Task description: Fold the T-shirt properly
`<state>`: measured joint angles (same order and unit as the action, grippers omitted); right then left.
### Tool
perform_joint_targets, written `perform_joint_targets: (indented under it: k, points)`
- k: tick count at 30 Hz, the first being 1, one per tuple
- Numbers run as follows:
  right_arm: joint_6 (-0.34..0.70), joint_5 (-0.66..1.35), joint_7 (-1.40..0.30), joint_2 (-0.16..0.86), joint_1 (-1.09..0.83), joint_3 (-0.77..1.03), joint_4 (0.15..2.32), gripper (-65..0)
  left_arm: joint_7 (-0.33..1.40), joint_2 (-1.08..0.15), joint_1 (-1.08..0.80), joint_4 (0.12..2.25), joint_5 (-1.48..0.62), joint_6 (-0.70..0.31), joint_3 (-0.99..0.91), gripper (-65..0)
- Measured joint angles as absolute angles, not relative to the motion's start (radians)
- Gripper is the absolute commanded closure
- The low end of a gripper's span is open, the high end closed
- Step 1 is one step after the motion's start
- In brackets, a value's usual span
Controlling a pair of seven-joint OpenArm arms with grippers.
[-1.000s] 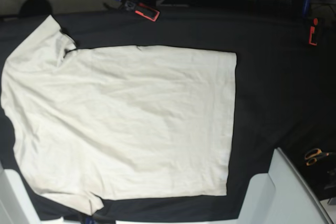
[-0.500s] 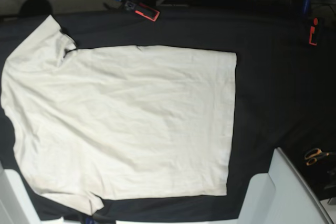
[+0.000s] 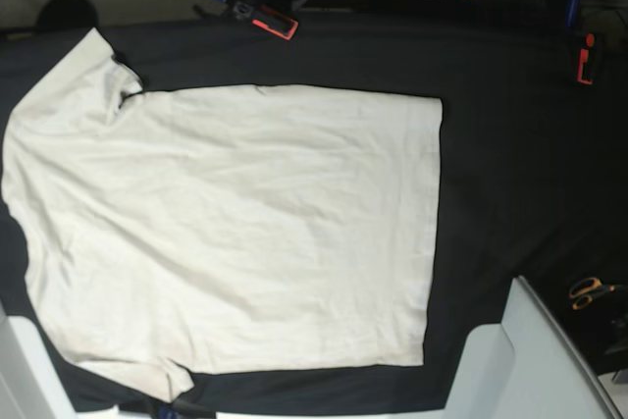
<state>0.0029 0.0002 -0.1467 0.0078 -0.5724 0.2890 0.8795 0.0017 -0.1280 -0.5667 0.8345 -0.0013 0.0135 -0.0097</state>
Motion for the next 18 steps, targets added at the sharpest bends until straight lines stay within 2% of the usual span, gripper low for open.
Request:
perform_joint_targets:
  k: [4, 11, 18]
  points:
    - [-0.006, 0.001, -0.245, 0.013, -0.694, 0.316, 1.208, 0.0, 0.015, -0.125, -0.651, 1.003, -0.001, 0.006, -0.006, 0.0]
    - [0.009, 0.016, -0.322, -0.066, -0.783, 0.362, 1.568, 0.0, 0.019, -0.129, -0.781, 1.318, -0.002, -0.001, -0.058, 0.0]
    - [0.008, 0.012, -0.328, -0.081, -0.703, 0.427, 1.737, -0.9, 0.020, -0.133, -0.762, 1.528, -0.001, 0.003, -0.171, 0.0]
